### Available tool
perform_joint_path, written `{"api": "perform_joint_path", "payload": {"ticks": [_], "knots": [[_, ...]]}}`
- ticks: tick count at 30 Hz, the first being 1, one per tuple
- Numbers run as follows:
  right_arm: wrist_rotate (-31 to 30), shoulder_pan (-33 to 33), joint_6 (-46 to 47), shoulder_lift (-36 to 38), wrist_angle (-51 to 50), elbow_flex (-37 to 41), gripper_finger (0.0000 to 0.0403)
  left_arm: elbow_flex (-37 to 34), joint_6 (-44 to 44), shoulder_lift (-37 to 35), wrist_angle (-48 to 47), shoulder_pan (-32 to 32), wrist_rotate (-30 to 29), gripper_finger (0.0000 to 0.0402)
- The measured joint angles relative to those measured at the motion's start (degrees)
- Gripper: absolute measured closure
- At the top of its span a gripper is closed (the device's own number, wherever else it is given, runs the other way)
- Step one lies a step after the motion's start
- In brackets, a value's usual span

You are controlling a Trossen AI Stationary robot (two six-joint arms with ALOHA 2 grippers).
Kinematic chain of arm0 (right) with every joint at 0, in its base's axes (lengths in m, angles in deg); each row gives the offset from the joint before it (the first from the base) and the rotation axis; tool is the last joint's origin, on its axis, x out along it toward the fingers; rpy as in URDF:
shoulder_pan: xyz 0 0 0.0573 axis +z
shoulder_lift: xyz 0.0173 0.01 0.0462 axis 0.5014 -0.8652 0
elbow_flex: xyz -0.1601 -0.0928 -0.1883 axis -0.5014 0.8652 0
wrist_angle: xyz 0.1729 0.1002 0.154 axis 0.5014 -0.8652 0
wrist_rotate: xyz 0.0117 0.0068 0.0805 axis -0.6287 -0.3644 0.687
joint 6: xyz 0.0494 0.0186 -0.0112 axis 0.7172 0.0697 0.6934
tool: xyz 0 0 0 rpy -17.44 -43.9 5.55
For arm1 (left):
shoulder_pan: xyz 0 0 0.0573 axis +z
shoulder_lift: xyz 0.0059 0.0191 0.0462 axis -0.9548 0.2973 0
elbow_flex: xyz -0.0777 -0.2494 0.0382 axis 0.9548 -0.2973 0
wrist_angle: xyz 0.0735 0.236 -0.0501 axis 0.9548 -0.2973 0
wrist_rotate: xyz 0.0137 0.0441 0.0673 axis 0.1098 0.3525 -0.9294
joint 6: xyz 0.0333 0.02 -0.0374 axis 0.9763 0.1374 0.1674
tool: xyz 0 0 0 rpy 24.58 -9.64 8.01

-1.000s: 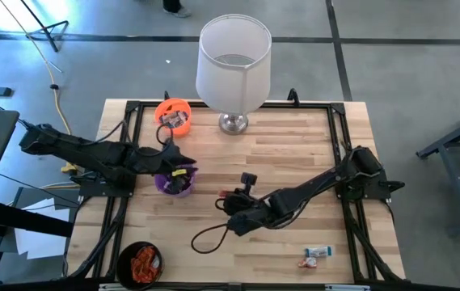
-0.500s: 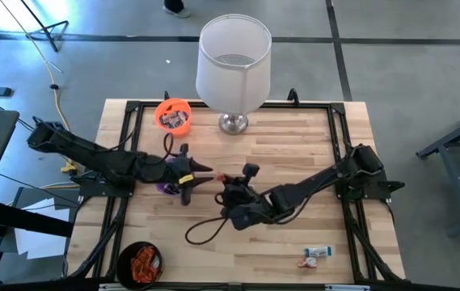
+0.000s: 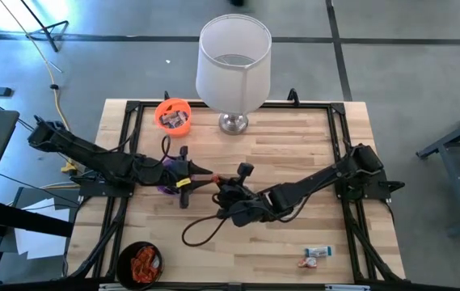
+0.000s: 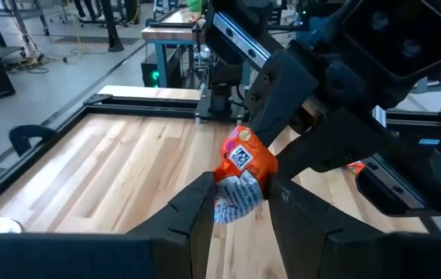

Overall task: Sort candy
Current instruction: Put the orange chocolate into the black bucket

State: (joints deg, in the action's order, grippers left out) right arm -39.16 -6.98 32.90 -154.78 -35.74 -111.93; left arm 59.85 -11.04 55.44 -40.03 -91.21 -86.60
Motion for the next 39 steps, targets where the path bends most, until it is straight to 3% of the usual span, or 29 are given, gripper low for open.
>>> {"api": "perform_joint_path", "payload": {"ticks": [12,19,23,39], "knots": [[1.0,-0.7,-1.5,-0.1,1.7,0.1,0.0398,0.0,-1.3,1.9,0.9,-0.1,1.0,0.0298],[1.3,-0.7,-1.4,-0.1,1.2,0.1,0.0398,0.0,0.1,1.9,0.7,-0.1,0.9,0.0382],[1.7,-0.7,0.1,-0.1,0.5,0.1,0.0394,0.0,0.2,1.9,0.7,-0.1,1.0,0.0391],[2.2,-0.6,3.3,-0.1,-1.2,-0.1,0.0251,-0.1,1.1,1.4,0.1,0.0,-0.3,0.04]]}}
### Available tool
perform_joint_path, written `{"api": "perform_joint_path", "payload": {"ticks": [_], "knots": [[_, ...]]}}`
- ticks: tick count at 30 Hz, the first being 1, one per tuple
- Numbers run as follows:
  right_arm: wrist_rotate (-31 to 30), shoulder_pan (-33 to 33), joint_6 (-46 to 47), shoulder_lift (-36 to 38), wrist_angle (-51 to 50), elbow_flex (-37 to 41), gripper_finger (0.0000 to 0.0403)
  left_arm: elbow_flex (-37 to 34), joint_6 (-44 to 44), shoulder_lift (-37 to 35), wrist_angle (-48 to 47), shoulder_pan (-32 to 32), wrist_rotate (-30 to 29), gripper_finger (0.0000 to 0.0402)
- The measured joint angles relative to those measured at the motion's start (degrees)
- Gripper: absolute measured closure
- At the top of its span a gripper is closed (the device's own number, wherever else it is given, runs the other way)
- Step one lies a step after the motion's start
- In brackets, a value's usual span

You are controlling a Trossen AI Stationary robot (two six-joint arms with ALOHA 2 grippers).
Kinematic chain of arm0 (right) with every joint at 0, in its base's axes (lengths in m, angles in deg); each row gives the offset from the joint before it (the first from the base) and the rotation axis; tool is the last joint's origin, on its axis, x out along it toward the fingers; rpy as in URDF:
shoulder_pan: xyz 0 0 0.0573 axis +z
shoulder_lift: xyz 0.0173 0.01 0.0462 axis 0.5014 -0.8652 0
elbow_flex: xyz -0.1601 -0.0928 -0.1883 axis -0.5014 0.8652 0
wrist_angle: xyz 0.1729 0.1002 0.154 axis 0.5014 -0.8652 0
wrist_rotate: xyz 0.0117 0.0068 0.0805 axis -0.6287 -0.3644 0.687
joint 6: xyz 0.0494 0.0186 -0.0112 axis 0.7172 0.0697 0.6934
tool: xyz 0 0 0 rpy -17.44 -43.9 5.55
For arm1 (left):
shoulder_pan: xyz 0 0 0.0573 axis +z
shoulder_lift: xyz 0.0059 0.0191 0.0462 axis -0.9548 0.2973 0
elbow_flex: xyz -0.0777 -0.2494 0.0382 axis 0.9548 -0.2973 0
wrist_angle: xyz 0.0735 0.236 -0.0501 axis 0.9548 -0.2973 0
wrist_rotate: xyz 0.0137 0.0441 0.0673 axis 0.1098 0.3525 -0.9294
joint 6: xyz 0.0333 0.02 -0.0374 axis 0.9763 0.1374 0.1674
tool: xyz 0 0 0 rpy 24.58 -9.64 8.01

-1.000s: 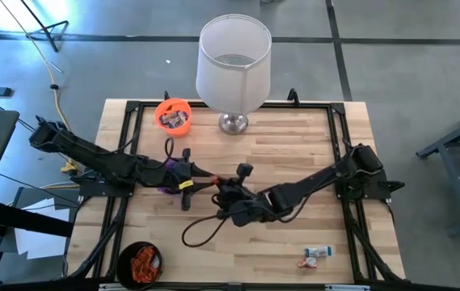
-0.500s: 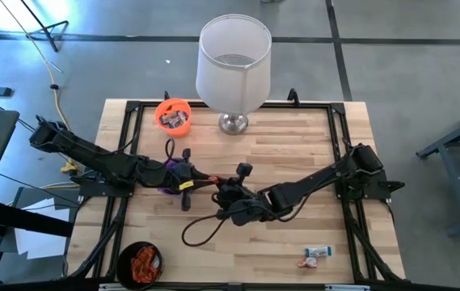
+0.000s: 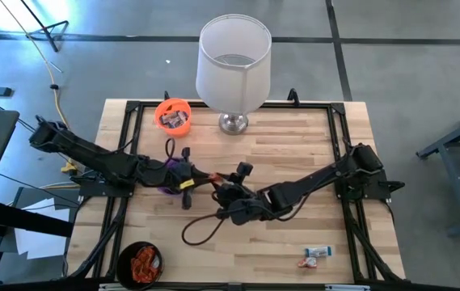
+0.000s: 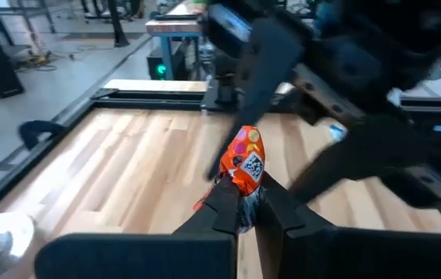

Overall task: Sort candy
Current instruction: Put the orange chocolate into the black bucket

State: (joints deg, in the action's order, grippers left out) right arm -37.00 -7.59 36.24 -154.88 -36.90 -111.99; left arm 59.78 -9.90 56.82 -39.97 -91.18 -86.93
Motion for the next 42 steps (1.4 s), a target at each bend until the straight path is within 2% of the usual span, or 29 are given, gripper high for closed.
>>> {"api": "perform_joint_path", "payload": {"ticks": [7,11,15,19,25,32,37,42], "knots": [[0.0,1.2,3.2,2.1,-7.5,0.0,0.0216,0.0,1.3,-4.4,-3.5,0.0,-5.5,0.0401],[0.8,3.7,12.2,5.2,-17.0,0.0,0.0215,0.0,-5.6,-8.6,-10.4,-0.3,-5.3,0.0401],[3.3,6.2,23.5,7.7,-27.7,0.0,0.0215,0.0,-20.7,-11.2,-23.2,-4.1,-3.4,0.0401],[5.9,8.3,33.5,8.0,-38.1,0.0,0.0215,0.0,-40.9,-11.4,-32.3,-11.9,-1.1,0.0401],[10.4,9.9,46.8,8.0,-49.0,0.1,0.0215,0.0,-62.8,-10.3,-29.0,-26.2,-0.1,0.0401],[10.5,12.0,58.0,8.0,-57.0,0.2,0.0215,0.2,-89.1,-5.9,-29.3,-41.4,-7.7,0.0401],[9.9,12.8,62.0,8.0,-59.1,0.2,0.0215,6.7,-109.2,0.3,-35.6,-48.2,-5.3,0.0401],[4.6,12.8,63.0,7.8,-59.1,0.2,0.0215,18.3,-118.2,6.8,-53.8,-50.4,-0.9,0.0401]]}}
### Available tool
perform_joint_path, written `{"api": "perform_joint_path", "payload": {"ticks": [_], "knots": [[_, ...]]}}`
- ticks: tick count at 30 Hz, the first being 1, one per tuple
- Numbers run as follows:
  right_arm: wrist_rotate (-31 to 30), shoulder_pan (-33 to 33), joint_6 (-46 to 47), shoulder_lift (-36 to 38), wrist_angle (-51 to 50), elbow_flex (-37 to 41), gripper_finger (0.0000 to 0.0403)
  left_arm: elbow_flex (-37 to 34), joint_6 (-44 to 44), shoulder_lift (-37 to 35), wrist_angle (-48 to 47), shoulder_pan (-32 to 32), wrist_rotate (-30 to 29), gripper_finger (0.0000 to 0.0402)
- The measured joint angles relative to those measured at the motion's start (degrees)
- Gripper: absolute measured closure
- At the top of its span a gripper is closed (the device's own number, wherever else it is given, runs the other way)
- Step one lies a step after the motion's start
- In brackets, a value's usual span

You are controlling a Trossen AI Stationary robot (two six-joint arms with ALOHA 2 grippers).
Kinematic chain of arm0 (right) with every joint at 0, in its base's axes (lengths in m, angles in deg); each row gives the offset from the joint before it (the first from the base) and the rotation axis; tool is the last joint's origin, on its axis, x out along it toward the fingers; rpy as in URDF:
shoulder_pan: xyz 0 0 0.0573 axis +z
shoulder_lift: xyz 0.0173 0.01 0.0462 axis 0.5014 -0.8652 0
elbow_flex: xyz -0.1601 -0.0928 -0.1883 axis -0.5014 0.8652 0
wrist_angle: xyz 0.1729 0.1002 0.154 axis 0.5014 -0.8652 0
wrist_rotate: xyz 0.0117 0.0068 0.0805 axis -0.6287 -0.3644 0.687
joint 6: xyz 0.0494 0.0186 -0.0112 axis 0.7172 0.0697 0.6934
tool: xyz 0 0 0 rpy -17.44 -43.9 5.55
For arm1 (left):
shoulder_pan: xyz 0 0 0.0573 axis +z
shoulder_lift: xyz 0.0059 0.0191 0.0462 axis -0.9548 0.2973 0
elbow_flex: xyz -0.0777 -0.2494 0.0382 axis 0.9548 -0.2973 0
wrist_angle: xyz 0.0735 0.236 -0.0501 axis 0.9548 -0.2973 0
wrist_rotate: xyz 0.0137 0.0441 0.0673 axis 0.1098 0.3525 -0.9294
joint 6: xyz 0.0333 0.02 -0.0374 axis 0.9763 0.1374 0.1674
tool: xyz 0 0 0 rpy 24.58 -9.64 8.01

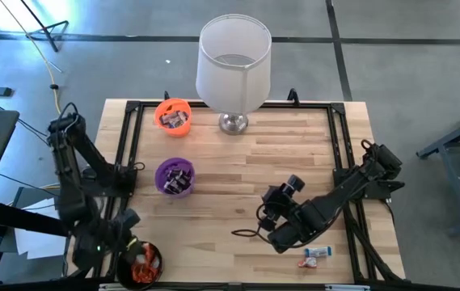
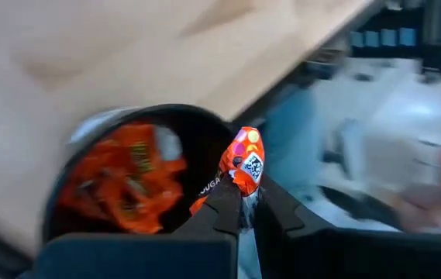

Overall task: Sort candy
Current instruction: Put the orange chocolate into the black bucket, then put the white chocolate into the orange bucket

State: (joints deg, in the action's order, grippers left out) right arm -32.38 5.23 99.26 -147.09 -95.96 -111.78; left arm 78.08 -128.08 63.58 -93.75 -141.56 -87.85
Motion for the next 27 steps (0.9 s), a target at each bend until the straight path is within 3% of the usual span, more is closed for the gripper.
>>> {"api": "perform_joint_path", "payload": {"ticks": [4,10,13,20,24,27], "knots": [[-1.9,0.0,0.0,0.0,-0.1,0.0,0.0215,5.6,-2.4,6.0,-7.5,0.0,3.7,0.0399],[-2.1,0.0,-0.2,0.0,-1.3,0.0,0.0215,6.2,-3.7,11.8,-5.9,1.0,22.0,0.0366],[-2.1,-0.1,-0.2,0.0,-2.3,0.0,0.0215,6.2,-2.4,12.3,-5.9,1.4,24.3,0.0348],[0.6,0.2,0.0,0.0,-2.9,0.0,0.0215,6.6,3.8,10.1,-5.6,3.4,18.5,0.0327],[1.4,0.5,0.2,0.0,-5.9,0.0,0.0215,8.8,15.1,9.4,-4.3,5.0,6.0,0.0326],[8.2,0.2,1.9,0.0,-9.2,0.0,0.0215,10.2,27.9,9.2,-1.4,7.8,-4.8,0.0326]]}}
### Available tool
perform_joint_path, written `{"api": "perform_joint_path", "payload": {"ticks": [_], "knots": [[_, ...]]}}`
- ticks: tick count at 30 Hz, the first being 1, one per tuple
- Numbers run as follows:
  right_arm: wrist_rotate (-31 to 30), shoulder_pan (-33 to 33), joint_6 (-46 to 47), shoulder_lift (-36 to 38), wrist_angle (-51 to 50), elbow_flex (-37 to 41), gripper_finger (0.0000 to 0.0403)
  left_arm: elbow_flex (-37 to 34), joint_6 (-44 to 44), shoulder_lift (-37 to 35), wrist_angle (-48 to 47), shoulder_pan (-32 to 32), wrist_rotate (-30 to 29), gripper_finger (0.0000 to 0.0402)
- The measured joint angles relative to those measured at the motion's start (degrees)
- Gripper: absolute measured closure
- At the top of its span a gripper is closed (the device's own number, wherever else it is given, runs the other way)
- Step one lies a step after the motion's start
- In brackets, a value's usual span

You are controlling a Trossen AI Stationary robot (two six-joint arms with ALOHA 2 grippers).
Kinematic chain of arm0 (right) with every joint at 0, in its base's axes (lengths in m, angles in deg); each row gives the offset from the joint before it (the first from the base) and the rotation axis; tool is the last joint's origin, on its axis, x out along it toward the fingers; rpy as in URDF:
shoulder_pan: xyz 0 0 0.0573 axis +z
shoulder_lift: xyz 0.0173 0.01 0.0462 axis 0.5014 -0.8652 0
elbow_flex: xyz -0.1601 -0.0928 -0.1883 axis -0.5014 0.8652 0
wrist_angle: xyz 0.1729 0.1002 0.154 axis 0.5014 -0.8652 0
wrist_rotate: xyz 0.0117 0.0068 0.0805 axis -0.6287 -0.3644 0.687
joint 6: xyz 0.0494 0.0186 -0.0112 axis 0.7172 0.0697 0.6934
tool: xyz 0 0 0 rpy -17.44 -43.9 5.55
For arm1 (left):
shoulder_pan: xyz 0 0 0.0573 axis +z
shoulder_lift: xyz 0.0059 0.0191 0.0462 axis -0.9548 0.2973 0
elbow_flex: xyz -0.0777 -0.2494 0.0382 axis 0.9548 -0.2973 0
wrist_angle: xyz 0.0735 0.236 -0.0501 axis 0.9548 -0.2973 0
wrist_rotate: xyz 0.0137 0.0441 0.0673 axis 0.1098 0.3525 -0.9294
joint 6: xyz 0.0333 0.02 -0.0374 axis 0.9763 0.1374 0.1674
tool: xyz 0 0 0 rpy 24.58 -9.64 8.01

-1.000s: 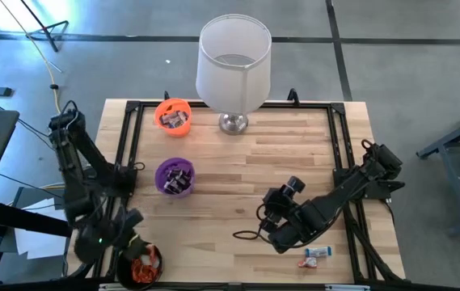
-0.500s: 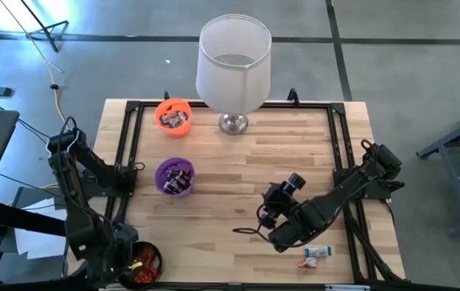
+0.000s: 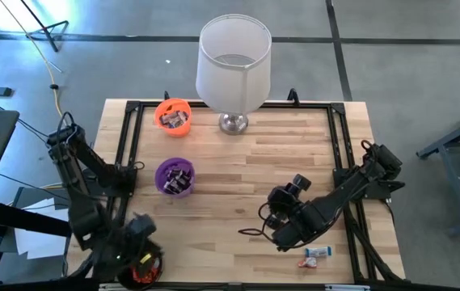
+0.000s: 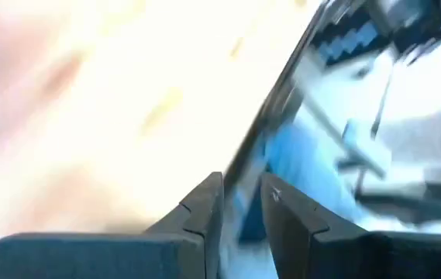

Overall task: Sort candy
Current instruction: Put the white chocolate into the orange bucket

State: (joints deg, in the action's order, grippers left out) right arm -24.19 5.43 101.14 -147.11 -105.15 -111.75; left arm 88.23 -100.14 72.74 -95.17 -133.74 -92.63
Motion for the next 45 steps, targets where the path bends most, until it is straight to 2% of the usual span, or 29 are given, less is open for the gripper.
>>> {"api": "perform_joint_path", "payload": {"ticks": [2,6,10,12,16,19,24,27,31,34,40,45], "knots": [[6.3,-0.3,2.1,0.0,-1.7,0.2,0.0215,0.3,8.1,-0.1,2.0,2.4,-5.3,0.0326],[15.9,1.0,9.2,0.0,-3.1,3.0,0.0215,-0.3,18.6,0.0,2.4,7.4,-11.7,0.0326],[27.3,5.8,19.0,0.0,0.1,8.7,0.0215,-2.6,30.8,0.0,4.9,11.5,-13.0,0.0326],[31.5,8.4,21.8,0.0,2.2,11.4,0.0215,-3.9,38.0,0.0,9.4,13.2,-13.4,0.0326],[41.2,12.1,21.1,0.0,3.1,16.0,0.0215,-6.1,52.7,0.1,19.2,16.5,-13.0,0.0326],[47.6,15.2,14.1,0.0,4.7,19.5,0.0215,-6.1,59.7,0.1,21.8,17.9,-13.0,0.0326],[49.2,20.0,1.5,0.0,14.1,25.0,0.0215,-6.1,65.3,0.0,24.3,19.3,-16.1,0.0326],[50.9,21.1,-0.1,0.0,22.3,28.0,0.0215,-6.1,66.3,0.0,25.6,20.3,-16.2,0.0326],[50.1,21.2,1.8,0.0,28.8,29.9,0.0215,-6.1,66.8,0.0,26.0,21.8,-16.2,0.0326],[48.5,21.1,1.3,0.0,29.1,29.8,0.0215,-6.1,68.2,-0.2,26.0,23.0,-16.1,0.0326],[50.3,21.1,0.9,0.0,23.9,28.0,0.0215,-6.1,69.7,-0.2,25.9,25.4,-13.8,0.0326],[50.4,20.0,2.1,0.0,27.3,26.1,0.0215,-6.1,69.8,-0.2,25.9,26.6,-12.0,0.0326]]}}
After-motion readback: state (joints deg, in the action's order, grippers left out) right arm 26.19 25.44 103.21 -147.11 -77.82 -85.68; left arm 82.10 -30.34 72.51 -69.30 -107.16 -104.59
